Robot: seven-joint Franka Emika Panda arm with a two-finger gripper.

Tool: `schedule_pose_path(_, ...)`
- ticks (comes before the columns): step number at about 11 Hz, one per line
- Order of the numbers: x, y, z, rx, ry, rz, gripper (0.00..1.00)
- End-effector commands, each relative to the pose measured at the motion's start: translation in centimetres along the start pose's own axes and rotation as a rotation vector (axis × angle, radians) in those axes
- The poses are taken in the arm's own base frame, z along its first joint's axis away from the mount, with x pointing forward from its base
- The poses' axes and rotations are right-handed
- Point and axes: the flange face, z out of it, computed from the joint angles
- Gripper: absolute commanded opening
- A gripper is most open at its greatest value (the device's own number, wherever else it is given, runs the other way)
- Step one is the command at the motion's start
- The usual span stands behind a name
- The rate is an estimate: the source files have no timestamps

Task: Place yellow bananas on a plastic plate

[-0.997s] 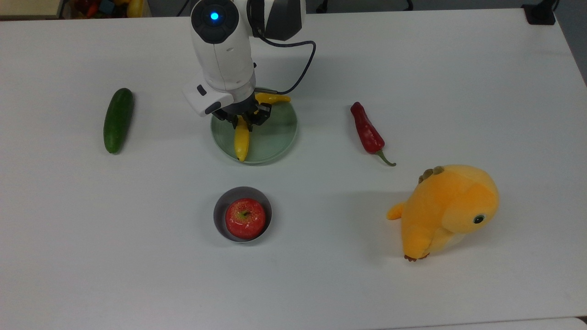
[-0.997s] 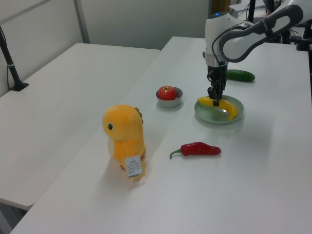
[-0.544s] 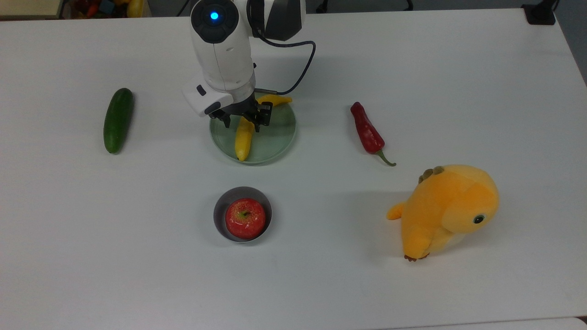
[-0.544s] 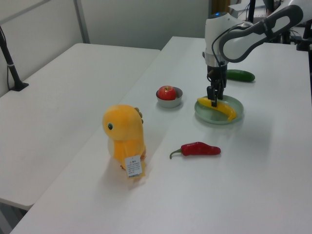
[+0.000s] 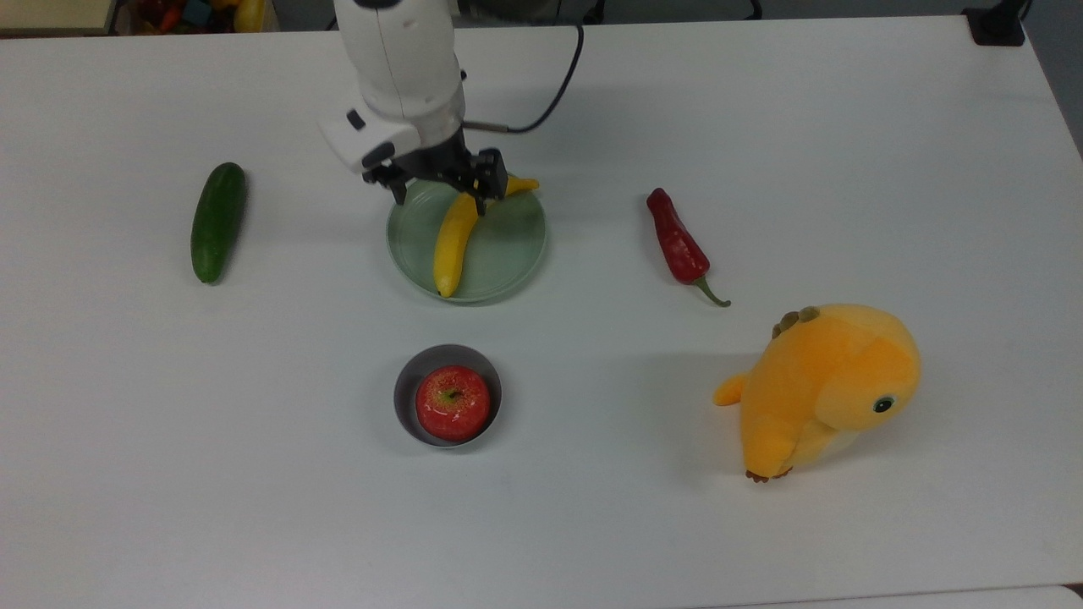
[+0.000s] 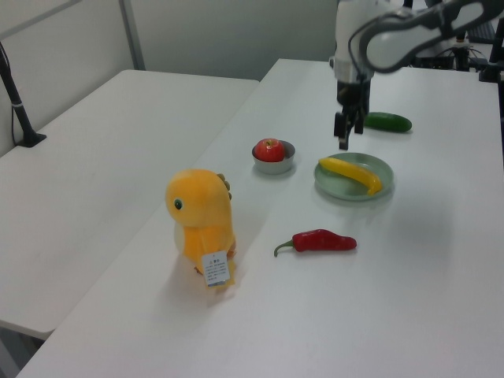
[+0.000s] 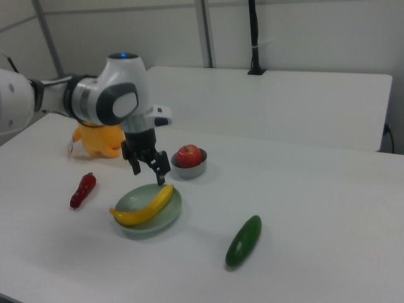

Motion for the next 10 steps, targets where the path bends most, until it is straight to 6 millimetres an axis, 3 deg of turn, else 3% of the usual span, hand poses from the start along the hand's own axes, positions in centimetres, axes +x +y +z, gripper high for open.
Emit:
schedule_pose_path(1, -2.0, 2.0, -8.6, -0.006, -0.009, 0.045, 1.00)
schedule_pose_path(3, -3.9, 3.1, -13.7, 0.003, -0.015, 0.062, 1.00)
schedule_pose_path(6, -6.4, 3.2, -19.7, 0.018, -0.046, 0.098, 1.00)
schedule_pose_path(7, -6.9, 3.0, -20.7, 0.020, -0.035, 0.133, 1.00)
schedule_pose_path(10, -9.3, -1.5, -22.7, 0.011, -0.002, 0.070, 1.00)
